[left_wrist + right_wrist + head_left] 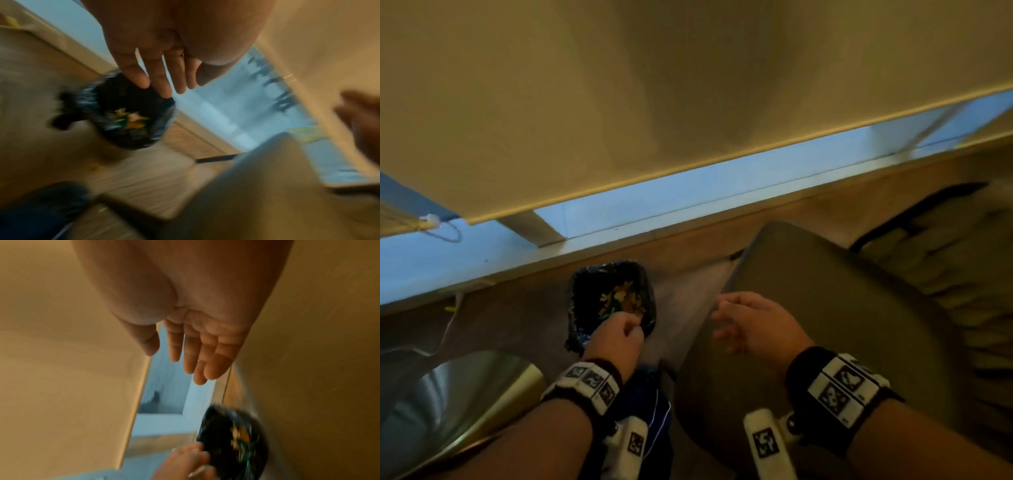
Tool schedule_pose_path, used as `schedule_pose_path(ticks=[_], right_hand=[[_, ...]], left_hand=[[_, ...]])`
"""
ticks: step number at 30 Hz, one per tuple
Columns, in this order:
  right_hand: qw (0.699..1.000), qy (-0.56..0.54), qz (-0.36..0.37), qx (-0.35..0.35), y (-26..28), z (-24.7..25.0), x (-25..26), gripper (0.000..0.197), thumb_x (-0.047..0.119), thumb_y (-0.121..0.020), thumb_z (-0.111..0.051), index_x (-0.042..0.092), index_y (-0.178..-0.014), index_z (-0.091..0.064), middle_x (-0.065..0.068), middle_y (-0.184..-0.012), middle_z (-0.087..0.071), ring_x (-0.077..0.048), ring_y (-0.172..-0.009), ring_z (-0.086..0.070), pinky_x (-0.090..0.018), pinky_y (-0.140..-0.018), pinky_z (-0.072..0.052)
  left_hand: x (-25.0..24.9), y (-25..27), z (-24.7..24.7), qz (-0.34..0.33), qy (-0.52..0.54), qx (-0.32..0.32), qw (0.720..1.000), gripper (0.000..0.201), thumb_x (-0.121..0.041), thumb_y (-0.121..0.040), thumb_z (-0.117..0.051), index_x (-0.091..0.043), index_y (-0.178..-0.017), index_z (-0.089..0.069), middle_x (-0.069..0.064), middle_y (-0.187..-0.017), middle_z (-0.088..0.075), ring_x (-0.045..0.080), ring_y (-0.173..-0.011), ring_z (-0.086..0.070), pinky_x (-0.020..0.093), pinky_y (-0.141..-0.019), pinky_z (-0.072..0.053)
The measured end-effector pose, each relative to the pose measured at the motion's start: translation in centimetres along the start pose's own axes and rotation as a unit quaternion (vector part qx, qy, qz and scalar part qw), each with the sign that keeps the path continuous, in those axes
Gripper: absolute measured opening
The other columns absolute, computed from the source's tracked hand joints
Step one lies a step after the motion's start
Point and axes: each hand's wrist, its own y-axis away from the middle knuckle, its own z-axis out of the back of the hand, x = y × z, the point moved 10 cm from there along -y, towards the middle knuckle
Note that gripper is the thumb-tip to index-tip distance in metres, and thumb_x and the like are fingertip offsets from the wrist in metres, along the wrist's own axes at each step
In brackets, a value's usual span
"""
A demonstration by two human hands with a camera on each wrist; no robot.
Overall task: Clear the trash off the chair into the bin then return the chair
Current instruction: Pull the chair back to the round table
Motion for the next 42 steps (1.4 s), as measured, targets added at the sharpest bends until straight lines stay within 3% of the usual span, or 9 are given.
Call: schedule_pose_path(ticks=[9,14,20,23,27,30,33,38,42], right_hand=[[0.984,0.086,0.052,-0.145,18.2,19.5,-4.9,0.011,0.032,-0.094,-0.059,0.024,-0.095,-0.066,-0.007,-0.102,-0.072,-0.022,-0.081,-0.066,-0.035,-0.064,-0.049],[0.959,0.252,0.038,-0.127,25.5,23.1,-10.6,0.018,0.038,-0.09,-0.063,0.021,-0.095,-0.068,-0.005,-0.092,-0.071,-0.018,-0.079,-0.065,-0.03,-0.069,-0.051],[0.885,0.462,-0.017,-0.056,30.3,22.9,-19.7,0.035,0.053,-0.089,-0.057,0.023,-0.1,-0.07,0.001,-0.103,-0.067,-0.017,-0.098,-0.062,-0.031,-0.084,-0.049],[0.871,0.488,-0.013,-0.056,30.6,20.6,-23.2,0.037,0.053,-0.094,-0.047,0.021,-0.091,-0.065,-0.003,-0.094,-0.065,-0.022,-0.093,-0.063,-0.035,-0.08,-0.048],[0.772,0.603,0.084,-0.184,31.8,18.2,-24.8,0.044,0.047,-0.091,-0.023,0.025,-0.073,-0.057,0.001,-0.078,-0.063,-0.022,-0.078,-0.06,-0.039,-0.079,-0.041],[0.784,0.572,0.085,-0.226,31.9,18.2,-24.7,0.044,0.043,-0.09,-0.031,0.021,-0.054,-0.044,0.0,-0.053,-0.048,-0.018,-0.05,-0.043,-0.031,-0.06,-0.029],[0.762,0.601,0.078,-0.226,31.6,18.4,-24.9,0.043,0.038,-0.095,-0.036,0.021,-0.056,-0.042,-0.001,-0.053,-0.042,-0.02,-0.048,-0.037,-0.028,-0.049,-0.024],[0.758,0.608,0.07,-0.227,31.1,18.5,-25.3,0.043,0.038,-0.097,-0.032,0.02,-0.06,-0.045,-0.003,-0.057,-0.044,-0.021,-0.05,-0.037,-0.03,-0.051,-0.032],[0.745,0.643,0.092,-0.152,32.0,14.9,-26.7,0.035,0.031,-0.097,-0.035,0.018,-0.067,-0.049,-0.003,-0.062,-0.044,-0.02,-0.053,-0.037,-0.031,-0.055,-0.034]], left_hand=[[-20.9,19.4,-2.8,-0.25,-0.132,0.067,0.957,0.014,-0.031,-0.091,-0.053,-0.028,-0.102,-0.061,-0.008,-0.094,-0.062,0.011,-0.086,-0.059,0.033,-0.08,-0.049],[-20.8,29.5,-10.9,-0.278,-0.228,0.169,0.918,0.019,-0.035,-0.091,-0.052,-0.028,-0.105,-0.062,-0.005,-0.102,-0.062,0.014,-0.093,-0.059,0.034,-0.084,-0.049],[-15.6,38.4,-20.6,-0.248,-0.34,0.294,0.858,0.033,-0.048,-0.091,-0.045,-0.025,-0.108,-0.062,0.001,-0.105,-0.062,0.02,-0.095,-0.058,0.038,-0.086,-0.048],[-14.0,38.7,-22.7,-0.279,-0.409,0.251,0.832,0.044,-0.059,-0.087,-0.031,-0.027,-0.092,-0.061,0.001,-0.094,-0.064,0.022,-0.085,-0.058,0.043,-0.083,-0.046],[-14.1,38.7,-23.4,-0.382,-0.444,0.123,0.801,0.054,-0.06,-0.084,-0.02,-0.023,-0.077,-0.06,0.001,-0.077,-0.062,0.022,-0.069,-0.056,0.04,-0.07,-0.044],[-14.1,39.1,-22.9,-0.422,-0.421,0.056,0.801,0.057,-0.058,-0.087,-0.021,-0.021,-0.067,-0.059,-0.001,-0.065,-0.058,0.02,-0.059,-0.053,0.037,-0.063,-0.041],[-14.3,39.5,-22.3,-0.44,-0.414,0.006,0.797,0.058,-0.056,-0.087,-0.021,-0.019,-0.061,-0.057,-0.002,-0.058,-0.054,0.018,-0.052,-0.048,0.034,-0.057,-0.036],[-14.4,39.4,-22.0,-0.433,-0.413,-0.023,0.801,0.055,-0.051,-0.087,-0.025,-0.018,-0.057,-0.057,-0.001,-0.056,-0.052,0.017,-0.05,-0.044,0.033,-0.055,-0.029],[-11.8,40.0,-21.3,-0.399,-0.422,0.0,0.814,0.052,-0.051,-0.086,-0.026,-0.018,-0.057,-0.054,-0.002,-0.055,-0.052,0.016,-0.051,-0.046,0.034,-0.057,-0.03]])
